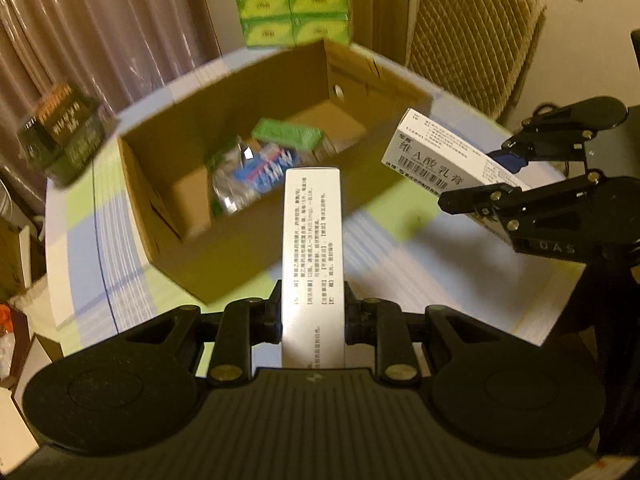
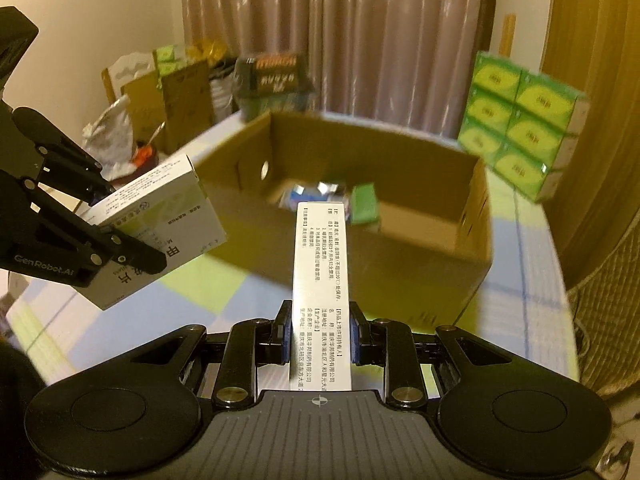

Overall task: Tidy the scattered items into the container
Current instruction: 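Carry both white boxes over the cardboard box with both tools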

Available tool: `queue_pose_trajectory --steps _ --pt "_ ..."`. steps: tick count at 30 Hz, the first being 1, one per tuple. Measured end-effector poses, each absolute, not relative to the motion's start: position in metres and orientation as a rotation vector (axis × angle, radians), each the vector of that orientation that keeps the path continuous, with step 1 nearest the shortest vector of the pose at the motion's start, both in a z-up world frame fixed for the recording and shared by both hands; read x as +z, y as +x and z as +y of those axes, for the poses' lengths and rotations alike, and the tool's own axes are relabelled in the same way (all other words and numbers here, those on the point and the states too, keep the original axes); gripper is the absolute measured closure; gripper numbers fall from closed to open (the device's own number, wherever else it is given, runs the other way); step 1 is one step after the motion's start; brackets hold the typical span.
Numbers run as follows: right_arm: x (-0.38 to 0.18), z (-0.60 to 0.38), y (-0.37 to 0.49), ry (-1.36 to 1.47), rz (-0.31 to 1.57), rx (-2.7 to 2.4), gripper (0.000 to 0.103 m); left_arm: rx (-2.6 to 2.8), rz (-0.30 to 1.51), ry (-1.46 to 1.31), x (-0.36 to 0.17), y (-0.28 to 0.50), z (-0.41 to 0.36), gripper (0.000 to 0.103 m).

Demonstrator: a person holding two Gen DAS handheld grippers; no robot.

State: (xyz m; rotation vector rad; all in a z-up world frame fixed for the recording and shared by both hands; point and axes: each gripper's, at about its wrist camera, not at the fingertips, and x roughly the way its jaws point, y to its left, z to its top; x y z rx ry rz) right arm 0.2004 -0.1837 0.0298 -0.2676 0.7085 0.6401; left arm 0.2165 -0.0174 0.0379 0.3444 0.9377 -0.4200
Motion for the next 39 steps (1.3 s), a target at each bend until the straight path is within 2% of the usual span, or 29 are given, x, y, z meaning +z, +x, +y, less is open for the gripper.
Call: queue_pose_trajectory --steps 7,15,39 --pt "0.057 -0.180 0.236 -0.257 0.647 0.601 0.080 -0.389 0.873 0.310 0.071 0.252 -0.018 0.083" --pt "0.065 -0.172 0.275 -0.260 0.634 0.574 0.080 -0.367 0.835 0.237 0.087 0.293 -0.021 0.083" --pt "0.036 -0.158 0.340 -0.253 0.668 0.542 0.080 -0.342 0.886 0.197 0.043 0.364 -0.022 0.083"
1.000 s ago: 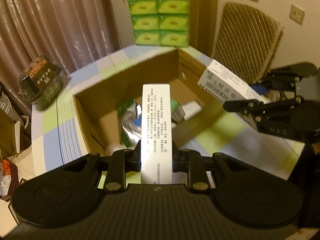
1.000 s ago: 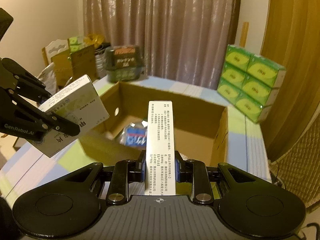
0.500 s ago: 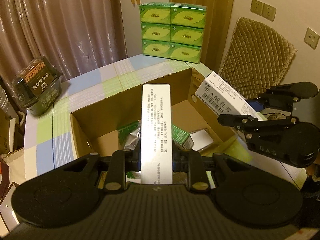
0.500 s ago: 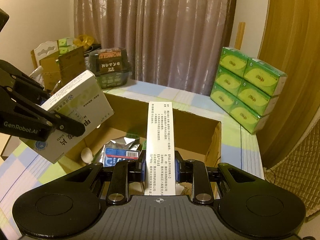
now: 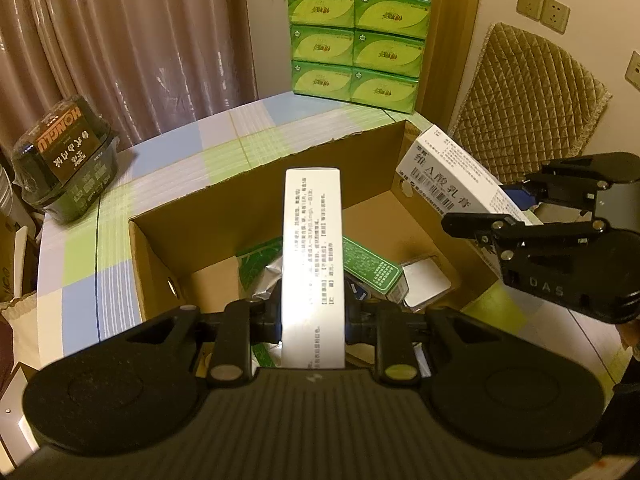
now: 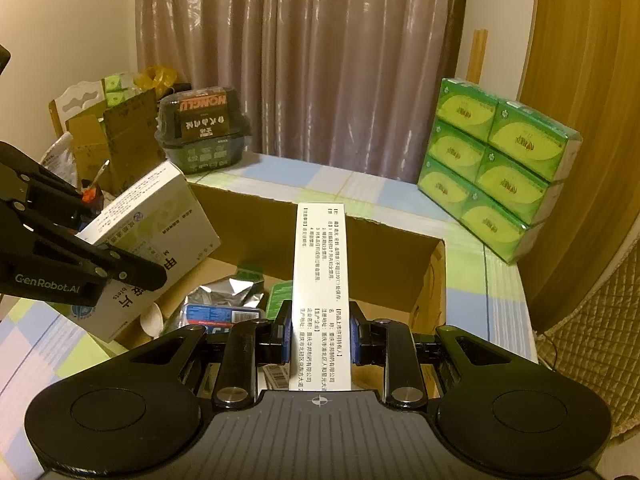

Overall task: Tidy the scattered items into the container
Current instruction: 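Carry both white boxes over the cardboard box with both tools, then open both tools to drop the white boxes into the cardboard box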

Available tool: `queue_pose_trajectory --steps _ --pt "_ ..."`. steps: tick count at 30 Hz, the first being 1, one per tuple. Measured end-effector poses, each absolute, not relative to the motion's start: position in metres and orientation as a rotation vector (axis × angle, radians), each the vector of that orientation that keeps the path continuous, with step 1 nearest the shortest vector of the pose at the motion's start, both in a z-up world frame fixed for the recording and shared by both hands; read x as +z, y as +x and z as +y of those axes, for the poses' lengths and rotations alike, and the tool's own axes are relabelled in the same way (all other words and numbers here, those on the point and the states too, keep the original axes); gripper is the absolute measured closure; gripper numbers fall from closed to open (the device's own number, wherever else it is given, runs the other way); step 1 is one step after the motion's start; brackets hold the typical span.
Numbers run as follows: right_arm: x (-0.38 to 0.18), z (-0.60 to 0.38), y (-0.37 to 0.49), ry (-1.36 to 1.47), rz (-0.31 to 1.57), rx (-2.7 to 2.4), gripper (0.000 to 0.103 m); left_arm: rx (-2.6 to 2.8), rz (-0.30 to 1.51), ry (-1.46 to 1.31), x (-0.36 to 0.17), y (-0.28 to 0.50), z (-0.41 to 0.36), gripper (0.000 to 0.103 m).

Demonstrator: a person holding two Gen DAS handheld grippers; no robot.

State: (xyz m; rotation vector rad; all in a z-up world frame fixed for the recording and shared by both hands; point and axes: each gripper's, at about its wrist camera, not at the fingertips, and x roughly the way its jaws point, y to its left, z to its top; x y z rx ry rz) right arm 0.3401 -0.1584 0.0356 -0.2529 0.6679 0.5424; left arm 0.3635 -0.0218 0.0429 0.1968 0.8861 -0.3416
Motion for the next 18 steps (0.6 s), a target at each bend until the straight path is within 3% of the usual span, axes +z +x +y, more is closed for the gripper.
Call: queue_pose_trajectory --steps 16,17,18 --pt "0.028 -0.151 0.356 -0.255 0.667 0.532 0.080 -0.318 0.878 0.125 0.034 0.383 -0.014 0.082" --pt "0.028 -0.150 0.358 -0.255 0.664 0.531 0.080 -0.311 0.873 0.103 0.034 0.385 -0.012 0.079" --pt "0.028 -0.149 0.360 -0.255 0.662 0.529 0.080 -0.309 0.872 0.085 0.033 0.386 -0.010 0.070"
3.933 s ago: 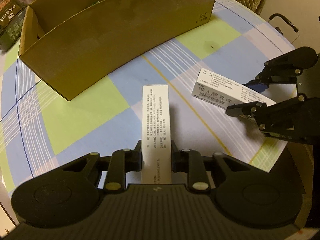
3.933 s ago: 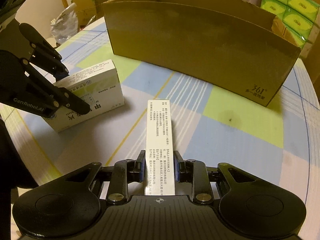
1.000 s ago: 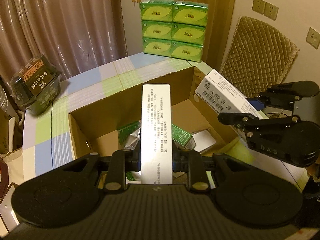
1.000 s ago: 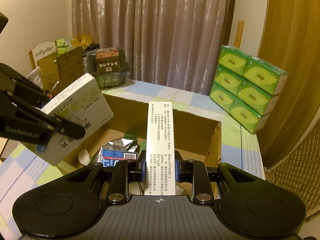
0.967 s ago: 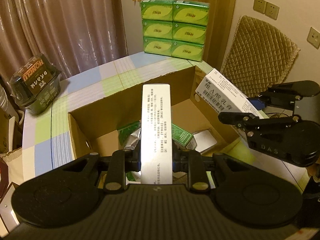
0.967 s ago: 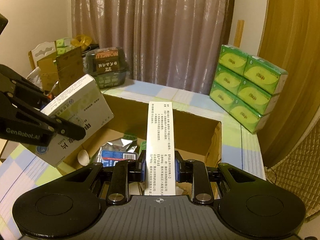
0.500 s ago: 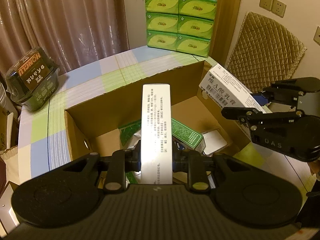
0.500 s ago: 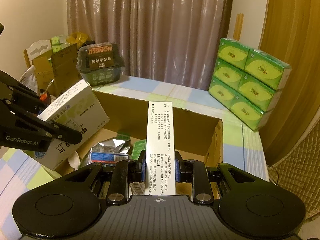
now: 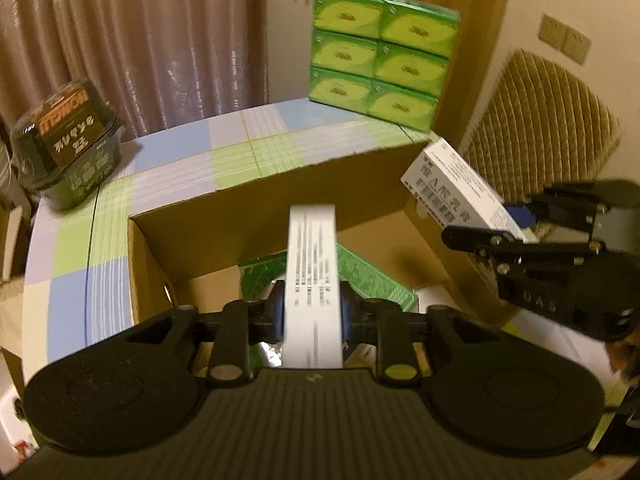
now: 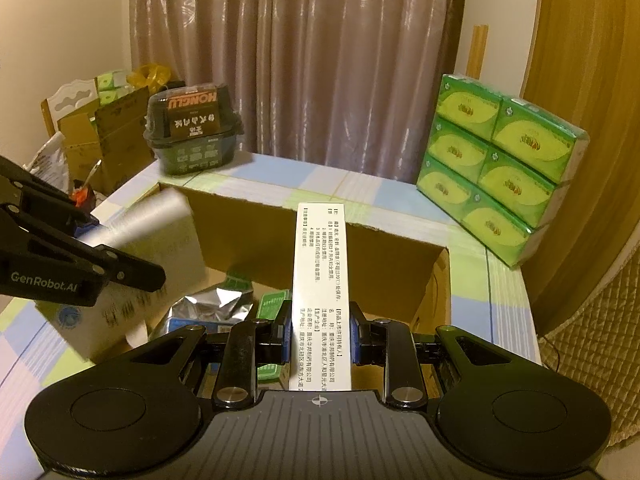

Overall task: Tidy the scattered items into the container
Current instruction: 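Open both tools to drop the white boxes into the cardboard box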

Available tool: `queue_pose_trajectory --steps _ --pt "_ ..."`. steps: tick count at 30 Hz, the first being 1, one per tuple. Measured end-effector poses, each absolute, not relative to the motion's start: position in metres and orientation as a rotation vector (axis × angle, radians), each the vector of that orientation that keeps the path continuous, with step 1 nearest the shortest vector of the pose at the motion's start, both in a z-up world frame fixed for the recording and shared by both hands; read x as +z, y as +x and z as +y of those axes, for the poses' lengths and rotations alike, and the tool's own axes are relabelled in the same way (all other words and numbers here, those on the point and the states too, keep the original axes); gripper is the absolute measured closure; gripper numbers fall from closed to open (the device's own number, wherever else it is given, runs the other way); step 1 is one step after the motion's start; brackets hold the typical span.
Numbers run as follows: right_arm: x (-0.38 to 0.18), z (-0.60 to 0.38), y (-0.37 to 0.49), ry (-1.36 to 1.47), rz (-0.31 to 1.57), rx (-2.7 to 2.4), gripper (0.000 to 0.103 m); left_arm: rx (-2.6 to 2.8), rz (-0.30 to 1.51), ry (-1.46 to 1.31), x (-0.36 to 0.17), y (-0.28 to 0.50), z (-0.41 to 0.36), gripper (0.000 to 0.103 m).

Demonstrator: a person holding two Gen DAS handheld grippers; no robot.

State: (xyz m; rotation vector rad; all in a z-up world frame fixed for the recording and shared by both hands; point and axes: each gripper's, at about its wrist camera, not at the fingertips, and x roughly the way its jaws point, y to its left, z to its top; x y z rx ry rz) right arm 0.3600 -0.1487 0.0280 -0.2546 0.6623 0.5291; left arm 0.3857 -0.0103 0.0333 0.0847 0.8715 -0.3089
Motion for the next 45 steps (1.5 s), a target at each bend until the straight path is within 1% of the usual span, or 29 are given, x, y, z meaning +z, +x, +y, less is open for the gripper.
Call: queue_pose_trajectory --steps 1,2,13,14,15,16,17,22,29,31,33,37,39,42,45 --pt "0.028 -0.148 0.362 -0.254 0.662 0.527 0.080 -0.308 0.871 0.074 0.033 0.387 -0.009 0.067" --pt "0.027 -0.148 0.363 -0.253 0.662 0.527 0.080 -0.306 0.868 0.073 0.033 0.387 -0.009 0.067" --pt "0.015 -0.147 0.371 -0.233 0.678 0.523 0.079 -0.296 0.872 0.083 0.027 0.378 -0.001 0.067" --pt "0.014 -0.147 0.372 -0.237 0.677 0.523 0.072 -0.297 0.873 0.086 0.027 0.377 -0.002 0.067" --pt "0.013 -0.146 0.372 -0.242 0.681 0.522 0.057 -0.299 0.873 0.087 0.027 0.376 -0.002 0.066" --pt "0.013 -0.147 0.372 -0.235 0.680 0.522 0.023 -0.301 0.873 0.087 0.027 0.375 -0.002 0.066" --pt "0.013 -0.150 0.371 -0.218 0.666 0.520 0.018 -0.303 0.872 0.088 0.027 0.374 -0.002 0.064" --pt "0.014 -0.156 0.367 -0.217 0.675 0.512 0.018 -0.298 0.873 0.105 0.025 0.366 -0.002 0.060" --pt "0.011 -0.162 0.354 -0.227 0.688 0.502 0.018 -0.294 0.873 0.138 0.022 0.355 -0.006 0.050" --pt "0.010 -0.163 0.351 -0.233 0.693 0.501 0.018 -0.283 0.866 0.149 0.021 0.352 -0.007 0.045" --pt "0.010 -0.164 0.347 -0.235 0.694 0.498 0.018 -0.273 0.864 0.153 0.021 0.349 -0.006 0.036" --pt "0.011 -0.168 0.337 -0.224 0.695 0.487 0.018 -0.256 0.853 0.156 0.023 0.342 -0.007 0.024" --pt "0.011 -0.171 0.330 -0.218 0.695 0.488 0.018 -0.246 0.835 0.155 0.026 0.337 -0.006 0.016" --pt "0.011 -0.173 0.318 -0.223 0.697 0.491 0.018 -0.237 0.822 0.151 0.028 0.329 -0.006 0.009" --pt "0.012 -0.177 0.308 -0.220 0.702 0.489 0.018 -0.234 0.816 0.153 0.031 0.320 -0.008 0.005"
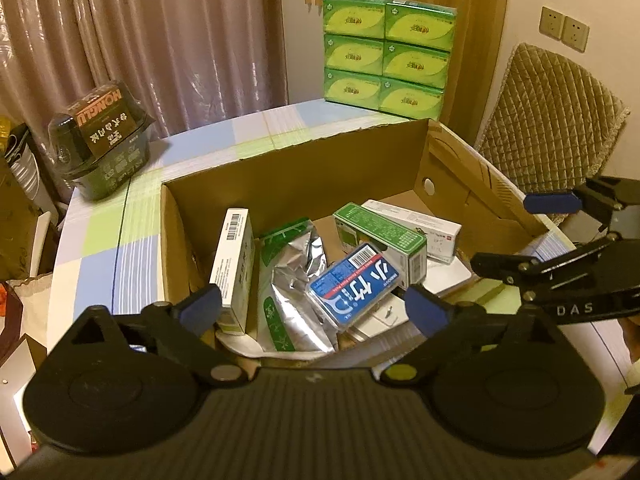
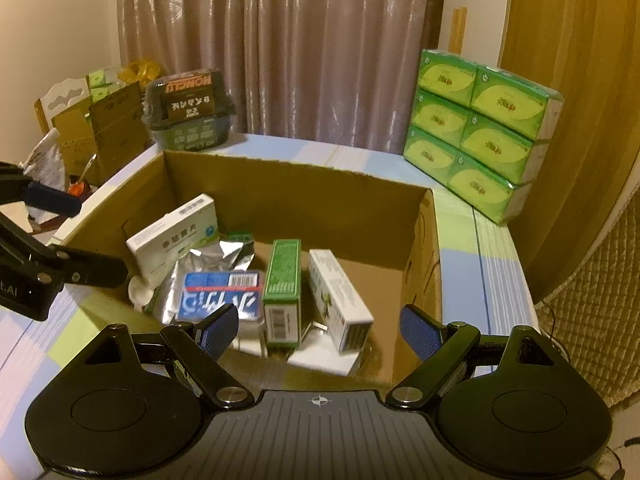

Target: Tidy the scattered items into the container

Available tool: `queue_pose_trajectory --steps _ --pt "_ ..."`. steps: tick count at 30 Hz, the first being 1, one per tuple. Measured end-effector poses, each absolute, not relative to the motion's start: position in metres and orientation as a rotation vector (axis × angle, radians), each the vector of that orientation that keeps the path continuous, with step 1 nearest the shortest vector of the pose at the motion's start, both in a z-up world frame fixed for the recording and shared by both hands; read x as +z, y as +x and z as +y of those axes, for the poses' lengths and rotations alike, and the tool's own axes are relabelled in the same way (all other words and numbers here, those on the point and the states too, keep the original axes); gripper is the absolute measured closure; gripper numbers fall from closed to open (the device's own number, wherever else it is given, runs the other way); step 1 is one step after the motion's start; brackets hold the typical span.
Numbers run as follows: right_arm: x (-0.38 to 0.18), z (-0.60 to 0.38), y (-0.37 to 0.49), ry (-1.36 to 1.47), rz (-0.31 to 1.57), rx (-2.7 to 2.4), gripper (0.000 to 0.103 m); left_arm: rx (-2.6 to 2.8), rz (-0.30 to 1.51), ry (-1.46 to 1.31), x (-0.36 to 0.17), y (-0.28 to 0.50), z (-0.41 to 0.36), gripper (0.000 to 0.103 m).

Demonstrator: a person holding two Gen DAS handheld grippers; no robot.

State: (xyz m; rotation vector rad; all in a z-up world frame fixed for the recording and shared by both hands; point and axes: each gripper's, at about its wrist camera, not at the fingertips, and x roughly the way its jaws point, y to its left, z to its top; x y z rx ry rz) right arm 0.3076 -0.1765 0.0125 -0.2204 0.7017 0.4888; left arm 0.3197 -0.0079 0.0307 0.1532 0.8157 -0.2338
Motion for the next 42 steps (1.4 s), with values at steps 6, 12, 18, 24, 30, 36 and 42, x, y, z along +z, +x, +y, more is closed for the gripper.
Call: queue_pose_trajectory --steps 6,12,18,24,30,36,42 --pt "0.020 -0.181 0.290 -0.220 0.703 0.486 0.018 -0.210 0.792 0.155 0.036 0.299 -0.010 0.001" --pt "0.033 -0.183 0.267 -0.228 0.691 0.484 0.018 -0.193 0.780 0.135 0.046 0.272 -0.009 0.001" --pt "0.042 -0.183 0.243 -0.230 0.680 0.488 0.016 -0.174 0.771 0.129 0.053 0.242 -0.011 0.001" --pt "0.046 -0.191 0.219 -0.219 0.680 0.480 0.014 -0.147 0.787 0.113 0.055 0.216 -0.012 0.001" --pt "0.046 -0.203 0.198 -0.196 0.692 0.467 0.012 -0.092 0.786 0.086 0.054 0.189 -0.016 0.001" --pt "0.045 -0.213 0.180 -0.160 0.709 0.453 0.011 -0.073 0.798 0.045 0.050 0.167 -0.018 0.001" --pt "0.045 -0.223 0.163 -0.120 0.726 0.433 0.010 -0.056 0.793 0.007 0.050 0.149 -0.021 0.001"
